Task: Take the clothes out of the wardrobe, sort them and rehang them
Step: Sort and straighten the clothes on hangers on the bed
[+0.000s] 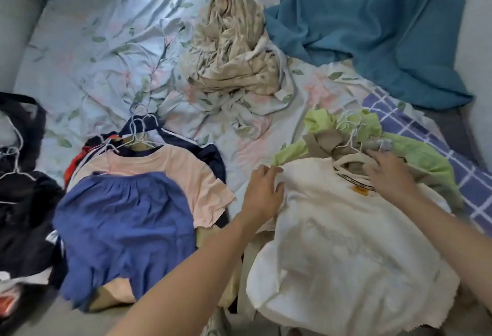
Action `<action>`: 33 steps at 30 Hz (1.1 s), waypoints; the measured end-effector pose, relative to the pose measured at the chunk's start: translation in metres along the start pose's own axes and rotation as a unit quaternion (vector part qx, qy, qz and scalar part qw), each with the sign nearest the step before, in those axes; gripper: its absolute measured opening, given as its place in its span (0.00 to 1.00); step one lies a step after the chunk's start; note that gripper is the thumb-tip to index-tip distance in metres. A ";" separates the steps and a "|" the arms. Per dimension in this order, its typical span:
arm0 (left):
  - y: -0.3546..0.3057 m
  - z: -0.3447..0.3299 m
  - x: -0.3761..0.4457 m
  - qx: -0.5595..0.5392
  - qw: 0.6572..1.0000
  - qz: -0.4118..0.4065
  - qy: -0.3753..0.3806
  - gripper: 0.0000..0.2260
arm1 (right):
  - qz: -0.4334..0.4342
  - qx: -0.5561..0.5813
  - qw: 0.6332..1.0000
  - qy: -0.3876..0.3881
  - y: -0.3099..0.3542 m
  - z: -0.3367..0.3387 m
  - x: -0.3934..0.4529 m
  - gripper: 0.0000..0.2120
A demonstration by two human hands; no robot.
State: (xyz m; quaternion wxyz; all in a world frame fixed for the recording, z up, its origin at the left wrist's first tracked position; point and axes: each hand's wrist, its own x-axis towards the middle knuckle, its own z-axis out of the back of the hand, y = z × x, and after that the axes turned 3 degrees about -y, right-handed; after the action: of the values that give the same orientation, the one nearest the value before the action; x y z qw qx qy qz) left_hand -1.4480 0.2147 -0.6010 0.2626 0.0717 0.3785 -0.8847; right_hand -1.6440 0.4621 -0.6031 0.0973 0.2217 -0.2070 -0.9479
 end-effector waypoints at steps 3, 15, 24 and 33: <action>0.054 0.016 -0.021 0.013 1.000 0.023 -0.012 0.17 | 0.018 0.009 1.000 -0.010 0.034 -0.037 -0.022 0.21; 0.312 0.151 -0.089 0.081 0.985 0.103 -0.109 0.18 | 0.233 0.038 0.959 0.155 0.299 -0.265 -0.111 0.20; 0.506 0.314 -0.085 0.165 0.967 0.147 -0.128 0.30 | 0.195 -0.003 0.969 0.151 0.437 -0.392 -0.116 0.30; 0.555 0.351 -0.058 0.198 0.963 0.158 -0.094 0.20 | 0.097 -0.045 0.987 0.121 0.444 -0.419 -0.111 0.10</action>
State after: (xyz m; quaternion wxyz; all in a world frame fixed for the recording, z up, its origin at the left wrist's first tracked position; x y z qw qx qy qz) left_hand -1.0850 -0.3288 -0.6863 0.4144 0.0973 0.1530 -0.8919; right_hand -1.3118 -0.0516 -0.7096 0.2229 0.3090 -0.1715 -0.9085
